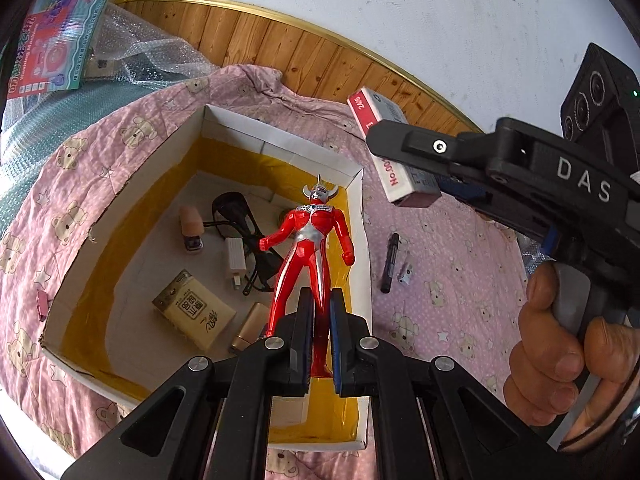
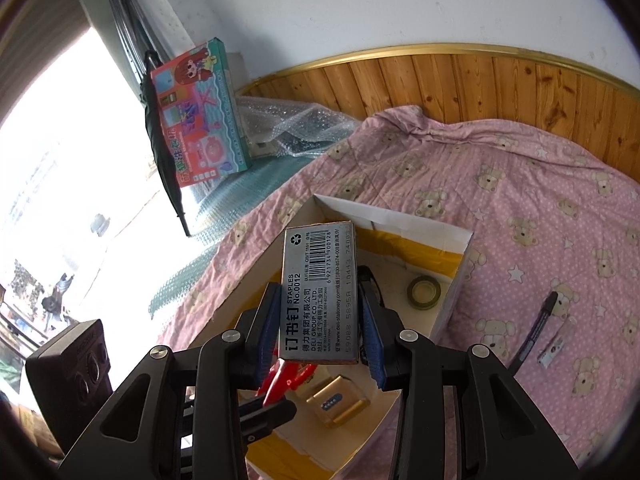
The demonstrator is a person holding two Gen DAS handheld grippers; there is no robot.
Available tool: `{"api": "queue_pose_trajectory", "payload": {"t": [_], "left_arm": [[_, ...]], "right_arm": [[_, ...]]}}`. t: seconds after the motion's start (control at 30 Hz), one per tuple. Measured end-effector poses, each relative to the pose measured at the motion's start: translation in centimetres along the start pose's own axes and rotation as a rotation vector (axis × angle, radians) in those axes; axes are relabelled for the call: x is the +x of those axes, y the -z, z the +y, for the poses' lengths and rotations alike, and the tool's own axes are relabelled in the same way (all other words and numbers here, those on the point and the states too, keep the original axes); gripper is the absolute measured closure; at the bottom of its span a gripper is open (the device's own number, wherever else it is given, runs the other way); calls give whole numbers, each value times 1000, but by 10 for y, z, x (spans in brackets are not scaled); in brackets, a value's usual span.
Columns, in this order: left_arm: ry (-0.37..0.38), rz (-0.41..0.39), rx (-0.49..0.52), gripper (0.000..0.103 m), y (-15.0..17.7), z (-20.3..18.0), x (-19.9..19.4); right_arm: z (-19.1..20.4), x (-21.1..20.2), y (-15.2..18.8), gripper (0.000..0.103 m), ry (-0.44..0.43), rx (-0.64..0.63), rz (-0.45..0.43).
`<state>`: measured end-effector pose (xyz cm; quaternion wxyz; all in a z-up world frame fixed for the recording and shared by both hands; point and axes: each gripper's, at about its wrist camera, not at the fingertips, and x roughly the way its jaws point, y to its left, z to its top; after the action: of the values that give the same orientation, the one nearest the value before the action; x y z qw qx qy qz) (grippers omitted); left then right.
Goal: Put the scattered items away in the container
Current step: 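Carry the red toy figure and staple box over the white box with both tools, then open the left tool to drop the figure while the right drops the staple box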
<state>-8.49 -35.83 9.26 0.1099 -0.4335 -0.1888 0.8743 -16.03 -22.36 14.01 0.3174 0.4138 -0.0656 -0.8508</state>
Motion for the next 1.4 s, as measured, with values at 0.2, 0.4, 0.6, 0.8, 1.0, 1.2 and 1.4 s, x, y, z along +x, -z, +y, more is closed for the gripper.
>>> {"api": "queue_pose_trajectory", "payload": {"t": [0.2, 0.4, 0.6, 0.8, 1.0, 1.2, 1.4], "left_arm": [[16, 39, -44, 95, -6, 4, 19], [5, 57, -72, 95, -13, 13, 30], [-71, 39, -101, 95, -16, 40, 21], [-111, 29, -135, 95, -21, 65, 19], [-112, 34, -142, 95, -26, 65, 32], [-121, 43, -142, 95, -32, 67, 45], [-132, 61, -144, 95, -37, 70, 59]], "right_arm": [[-11, 18, -7, 64, -9, 10, 24], [-18, 33, -13, 64, -17, 15, 45], [-23, 50, -12, 64, -22, 17, 71], [-35, 66, -8, 64, -33, 51, 97], [-42, 76, -5, 64, -28, 70, 116], [-51, 85, -2, 63, -18, 87, 135], [-56, 90, -3, 63, -6, 91, 139]]}}
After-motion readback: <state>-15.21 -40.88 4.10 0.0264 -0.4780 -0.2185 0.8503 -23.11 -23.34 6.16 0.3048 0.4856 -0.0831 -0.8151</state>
